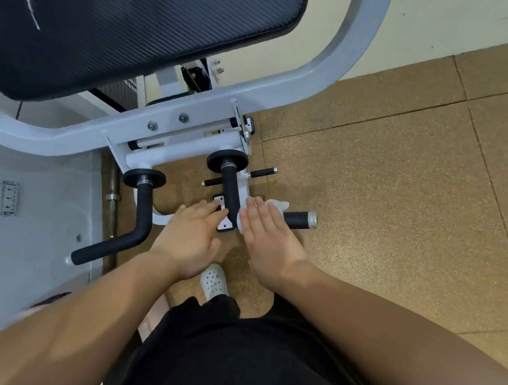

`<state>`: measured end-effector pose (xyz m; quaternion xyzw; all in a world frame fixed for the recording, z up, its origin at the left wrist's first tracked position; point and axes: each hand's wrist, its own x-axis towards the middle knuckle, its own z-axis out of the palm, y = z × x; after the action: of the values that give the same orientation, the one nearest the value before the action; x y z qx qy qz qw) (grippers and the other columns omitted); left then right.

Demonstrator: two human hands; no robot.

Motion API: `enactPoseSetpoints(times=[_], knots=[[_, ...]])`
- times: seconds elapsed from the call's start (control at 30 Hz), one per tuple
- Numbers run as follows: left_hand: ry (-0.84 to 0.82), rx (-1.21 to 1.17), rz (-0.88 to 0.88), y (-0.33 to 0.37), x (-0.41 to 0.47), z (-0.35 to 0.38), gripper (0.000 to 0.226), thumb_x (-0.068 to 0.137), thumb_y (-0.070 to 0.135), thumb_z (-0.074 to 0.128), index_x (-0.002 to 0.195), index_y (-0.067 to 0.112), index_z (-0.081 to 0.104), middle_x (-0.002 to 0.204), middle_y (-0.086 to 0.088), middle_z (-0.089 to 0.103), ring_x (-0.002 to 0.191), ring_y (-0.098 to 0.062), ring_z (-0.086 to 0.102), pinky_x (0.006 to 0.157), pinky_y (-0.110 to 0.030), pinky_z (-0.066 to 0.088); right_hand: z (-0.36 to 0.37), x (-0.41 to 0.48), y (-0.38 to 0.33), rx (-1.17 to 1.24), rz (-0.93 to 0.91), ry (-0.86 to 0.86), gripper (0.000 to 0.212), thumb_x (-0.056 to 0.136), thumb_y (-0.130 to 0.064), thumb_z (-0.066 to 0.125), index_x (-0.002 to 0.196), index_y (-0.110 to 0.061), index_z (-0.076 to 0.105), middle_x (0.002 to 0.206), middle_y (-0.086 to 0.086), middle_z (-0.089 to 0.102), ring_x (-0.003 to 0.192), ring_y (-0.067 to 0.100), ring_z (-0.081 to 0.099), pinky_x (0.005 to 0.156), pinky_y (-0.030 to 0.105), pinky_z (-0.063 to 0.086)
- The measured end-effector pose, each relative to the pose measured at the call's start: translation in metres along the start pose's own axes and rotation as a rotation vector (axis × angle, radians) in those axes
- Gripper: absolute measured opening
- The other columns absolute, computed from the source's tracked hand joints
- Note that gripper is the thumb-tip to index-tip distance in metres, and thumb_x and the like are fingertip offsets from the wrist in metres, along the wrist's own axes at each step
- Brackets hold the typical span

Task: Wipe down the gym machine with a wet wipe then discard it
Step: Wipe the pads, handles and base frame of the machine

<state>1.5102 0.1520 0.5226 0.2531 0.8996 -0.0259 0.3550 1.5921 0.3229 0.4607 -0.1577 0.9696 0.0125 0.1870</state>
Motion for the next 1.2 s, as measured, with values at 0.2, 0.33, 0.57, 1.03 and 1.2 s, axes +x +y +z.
enactPoseSetpoints(times=[0.2,0.33,0.57,1.03,1.2], knots=[[0.056,-0.031,-0.143,-0.068,-0.043,0.02,0.066,0.097,0.033,0.038,0.161,0.026,0.023,0.17,-0.004,0.015,0.157,-0.027,0.009,0.127,-0.049,0.005,-0.021,0.044,-0.023,0.065,-0.076,-0.103,0.065,0.106,-0.003,0.029,0.158,0.006,-0.008,0.16,0.038,-0.021,0.153,0.05,-0.011,0.126,0.052,0.006],[0.099,-0.035,-0.22,-0.125,-0.064,0.036,0.071,0.091,0.039,0.032,0.16,0.024,0.027,0.169,-0.007,0.019,0.156,-0.03,0.012,0.126,-0.052,0.008,-0.027,0.054,-0.023,0.175,0.012,-0.173,0.065,0.103,0.006,0.029,0.161,-0.001,-0.001,0.166,0.026,-0.018,0.157,0.038,-0.011,0.126,0.042,0.014],[0.204,-0.193,-0.251,-0.218,-0.097,0.064,0.071,0.087,0.038,0.039,0.155,0.019,0.038,0.163,-0.01,0.034,0.152,-0.031,0.025,0.124,-0.055,0.018,-0.042,0.096,-0.075,0.302,0.084,0.258,0.05,0.064,0.019,0.08,0.112,0.003,0.075,0.125,0.022,0.07,0.096,0.038,0.075,0.071,0.044,0.062],[0.248,-0.454,-0.07,-0.292,-0.151,0.111,0.079,0.094,0.016,0.055,0.163,0.019,0.017,0.163,-0.001,0.035,0.149,-0.02,0.033,0.12,-0.036,0.029,-0.039,0.133,-0.275,0.153,-0.036,-0.066,0.116,0.089,-0.085,0.029,0.159,-0.003,-0.014,0.168,0.022,-0.017,0.153,0.037,-0.026,0.124,0.056,-0.016],[0.268,-0.601,-0.051,-0.296,-0.158,0.12,0.078,0.088,0.007,0.055,0.158,0.025,0.028,0.157,0.006,0.043,0.141,-0.017,0.043,0.113,-0.038,0.042,-0.039,0.136,-0.319,0.145,-0.225,-0.041,0.116,0.09,-0.081,0.036,0.16,-0.002,-0.012,0.169,0.019,-0.02,0.154,0.034,-0.027,0.125,0.054,-0.012]])
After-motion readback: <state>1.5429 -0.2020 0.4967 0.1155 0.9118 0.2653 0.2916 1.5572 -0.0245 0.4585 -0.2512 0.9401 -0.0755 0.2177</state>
